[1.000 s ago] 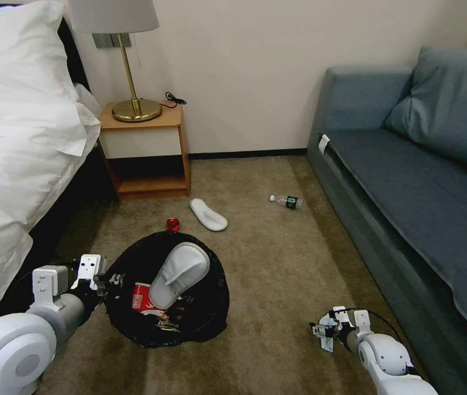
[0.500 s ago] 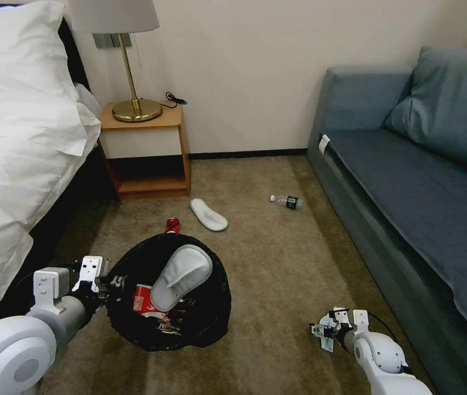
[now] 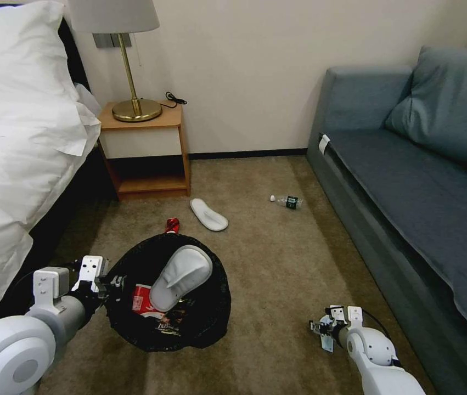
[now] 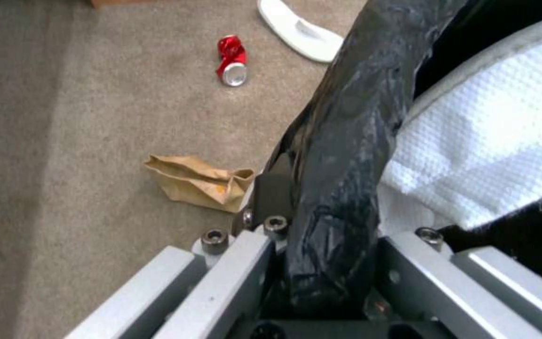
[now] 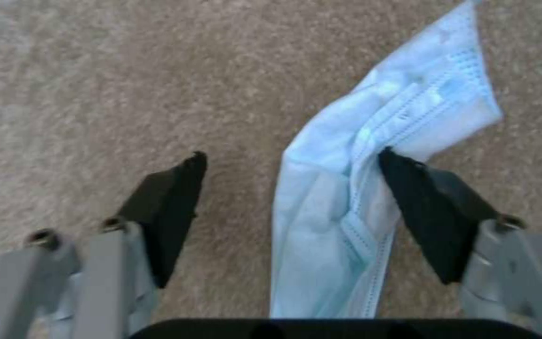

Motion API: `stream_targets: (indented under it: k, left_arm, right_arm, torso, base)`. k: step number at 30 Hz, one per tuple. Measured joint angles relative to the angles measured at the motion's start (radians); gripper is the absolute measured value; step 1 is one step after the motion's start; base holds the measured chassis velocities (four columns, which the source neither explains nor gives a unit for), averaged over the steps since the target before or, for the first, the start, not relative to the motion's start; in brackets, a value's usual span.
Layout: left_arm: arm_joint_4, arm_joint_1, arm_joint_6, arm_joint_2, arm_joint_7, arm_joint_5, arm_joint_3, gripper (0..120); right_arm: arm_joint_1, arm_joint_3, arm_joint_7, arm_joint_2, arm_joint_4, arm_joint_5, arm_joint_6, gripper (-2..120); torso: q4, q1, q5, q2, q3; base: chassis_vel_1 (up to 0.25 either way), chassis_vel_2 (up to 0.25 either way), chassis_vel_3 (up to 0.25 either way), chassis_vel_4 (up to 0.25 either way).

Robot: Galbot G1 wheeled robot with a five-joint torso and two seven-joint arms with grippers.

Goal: Pick up the trash bin, then pick up the garbage on the floor and place it into the trash bin.

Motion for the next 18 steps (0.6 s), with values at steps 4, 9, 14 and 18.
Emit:
stream_targets:
  k: [4, 9, 14, 18]
  left_arm:
    - [0.001, -0.002, 0.000, 0.008, 0.000, -0.006, -0.002, 2]
    - [-0.002, -0.005, 0.000, 0.020, 0.000, -0.017, -0.005, 2]
    - [-0.005, -0.004, 0.000, 0.025, 0.001, -0.022, -0.016, 2]
    - [-0.005, -0.004, 0.000, 0.024, 0.002, -0.022, -0.019, 2]
  right_arm:
    - [0.015, -0.002, 0.034, 0.008, -0.018, -0.012, 0.005, 58]
    - [0.021, -0.006, 0.053, 0.012, -0.030, -0.023, 0.002, 43]
    - [0.023, -0.007, 0.063, 0.016, -0.033, -0.035, 0.000, 20]
    - [0.023, -0.009, 0.069, 0.018, -0.034, -0.035, 0.000, 8]
  torso:
    - [0.0000, 0.000, -0.0001, 0.000, 0.000]
    - [0.0000, 0.000, -0.0003, 0.000, 0.000]
    - [0.0000, 0.000, -0.0002, 0.000, 0.000]
    - [0.0000, 0.000, 0.0001, 0.000, 0.000]
  base:
    - [0.000, 0.000, 0.000, 0.000]
    - [0.000, 0.000, 0.000, 0.000]
    - [0.000, 0.000, 0.000, 0.000]
    - [0.000, 0.000, 0.000, 0.000]
